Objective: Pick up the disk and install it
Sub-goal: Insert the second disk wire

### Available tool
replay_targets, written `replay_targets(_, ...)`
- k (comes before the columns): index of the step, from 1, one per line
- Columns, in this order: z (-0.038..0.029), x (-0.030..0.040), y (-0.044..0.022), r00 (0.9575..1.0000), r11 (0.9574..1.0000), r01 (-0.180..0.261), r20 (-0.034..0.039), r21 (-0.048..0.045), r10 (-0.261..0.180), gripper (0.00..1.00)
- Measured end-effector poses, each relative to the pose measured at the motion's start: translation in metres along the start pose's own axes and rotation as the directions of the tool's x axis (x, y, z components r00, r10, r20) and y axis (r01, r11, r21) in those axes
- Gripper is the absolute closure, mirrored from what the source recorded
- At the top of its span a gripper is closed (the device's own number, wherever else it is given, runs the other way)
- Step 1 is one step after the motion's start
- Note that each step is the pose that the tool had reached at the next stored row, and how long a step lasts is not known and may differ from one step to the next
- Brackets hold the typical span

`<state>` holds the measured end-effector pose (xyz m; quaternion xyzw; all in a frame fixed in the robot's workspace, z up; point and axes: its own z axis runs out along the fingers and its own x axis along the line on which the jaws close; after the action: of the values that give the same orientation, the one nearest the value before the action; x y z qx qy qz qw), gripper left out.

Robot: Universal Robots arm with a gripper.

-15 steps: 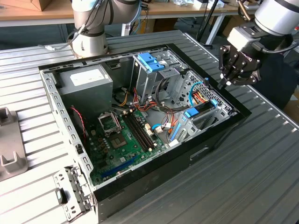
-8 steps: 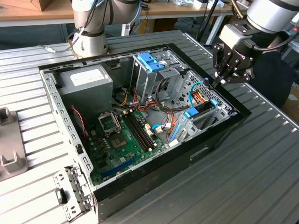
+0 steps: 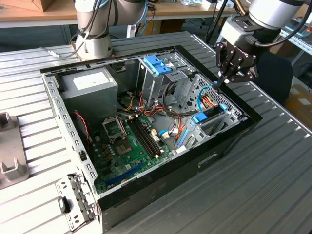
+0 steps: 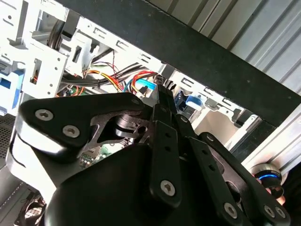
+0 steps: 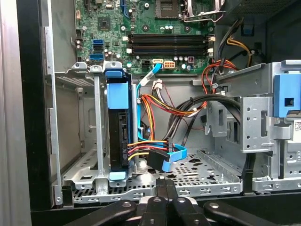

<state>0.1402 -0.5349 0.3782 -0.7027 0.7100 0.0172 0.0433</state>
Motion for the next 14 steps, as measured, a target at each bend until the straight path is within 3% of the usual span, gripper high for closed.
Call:
replay_targets(5,0.0000,-0.0004,0.0000,1.0000,1.0000,0.000,0.0000,0.0000,0.000,0.58)
replay_targets(6,0.0000,-0.0005,0.0000,1.0000,1.0000,0.000,-0.0001,0.0000,0.000,0.58)
replay_targets(7,0.0000,-0.0005,0.0000,1.0000,1.0000,0.000,-0.0001,0.0000,0.000,0.52)
replay_targets(10,-0.0012,-0.0008,0.0000,1.0000,1.0000,0.000,0.0001,0.0000,0.000,0.52)
replay_targets(12,-0.0081,-0.0019,-0.0003,1.0000,1.0000,0.000,0.0001,0.0000,0.000,0.52)
replay_targets(14,-0.0102,-0.0025,-0.0002,1.0000,1.0000,0.000,-0.0002,0.0000,0.000,0.52)
